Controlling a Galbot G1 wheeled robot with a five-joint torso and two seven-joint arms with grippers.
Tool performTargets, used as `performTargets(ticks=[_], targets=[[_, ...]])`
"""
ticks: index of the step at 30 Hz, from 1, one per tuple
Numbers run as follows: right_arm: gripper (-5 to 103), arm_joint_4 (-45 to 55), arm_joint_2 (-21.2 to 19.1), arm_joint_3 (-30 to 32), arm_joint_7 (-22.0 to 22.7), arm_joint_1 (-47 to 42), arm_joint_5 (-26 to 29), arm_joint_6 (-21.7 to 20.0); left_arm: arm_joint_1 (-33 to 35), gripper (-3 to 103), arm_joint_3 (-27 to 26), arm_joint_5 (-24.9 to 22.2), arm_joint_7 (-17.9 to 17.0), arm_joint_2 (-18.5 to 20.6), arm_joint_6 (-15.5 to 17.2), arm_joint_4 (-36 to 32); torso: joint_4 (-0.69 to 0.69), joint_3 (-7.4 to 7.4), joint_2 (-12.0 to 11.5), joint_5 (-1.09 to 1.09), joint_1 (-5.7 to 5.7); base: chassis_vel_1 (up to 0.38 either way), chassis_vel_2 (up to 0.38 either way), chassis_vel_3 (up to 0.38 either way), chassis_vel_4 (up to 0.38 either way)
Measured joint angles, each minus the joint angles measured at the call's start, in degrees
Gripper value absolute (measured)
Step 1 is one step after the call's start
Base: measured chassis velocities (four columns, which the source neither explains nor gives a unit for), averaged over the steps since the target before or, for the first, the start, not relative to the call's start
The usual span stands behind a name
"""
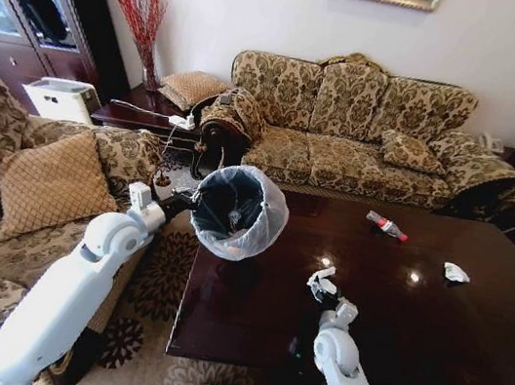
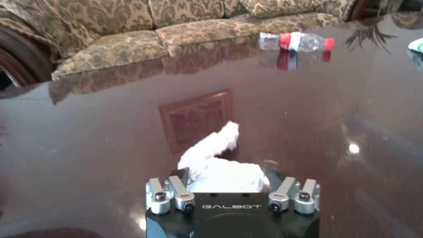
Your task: Move to the front of the table and place the trash on the table into the trash bin.
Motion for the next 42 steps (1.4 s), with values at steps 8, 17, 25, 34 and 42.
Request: performTargets(ticks=[8, 17, 25, 34, 42], targets=[[51, -1.7, 1.2, 1.9, -0.6, -0.1, 0.5, 0.8, 0.3, 2, 0.1, 0.1, 0.1, 0.4, 0.0, 0.3, 0.01, 0.0, 0.0, 0.0, 0.0, 0.0, 0.0, 0.0, 0.0], [23, -2.6, 1.3, 1.9, -0.7, -0.7, 0.4, 2.0, -0.7, 2, 0.9, 0.0, 0.1, 0.3, 0.0, 0.6, 0.0, 0.0, 0.0, 0.0, 0.0, 0.0, 0.0, 0.0, 0.0], [4, 1.3, 1.3, 3.9, -0.4, -0.1, -0.9, 2.7, -0.8, 2, 0.7, -0.5, 0.1, 1.0, 0.0, 0.6, 0.0, 0.0, 0.0, 0.02, 0.0, 0.0, 0.0, 0.0, 0.0], [0, 18.0, -7.1, 6.4, 0.7, 5.6, -2.8, 1.8, -0.6, 2, 1.0, -0.6, 0.1, 1.6, 0.6, 1.0, 0.0, 0.0, 0.0, 0.02, 0.0, 0.0, 0.0, 0.0, 0.0], [0, 40.2, -30.2, 2.0, -3.7, 21.2, 22.8, -1.9, -5.5, 2, 5.5, -1.0, -2.4, 3.6, 6.1, 0.5, 0.0, 0.0, 0.0, 0.0, -0.01, 0.0, 0.0, 0.0, 0.0]])
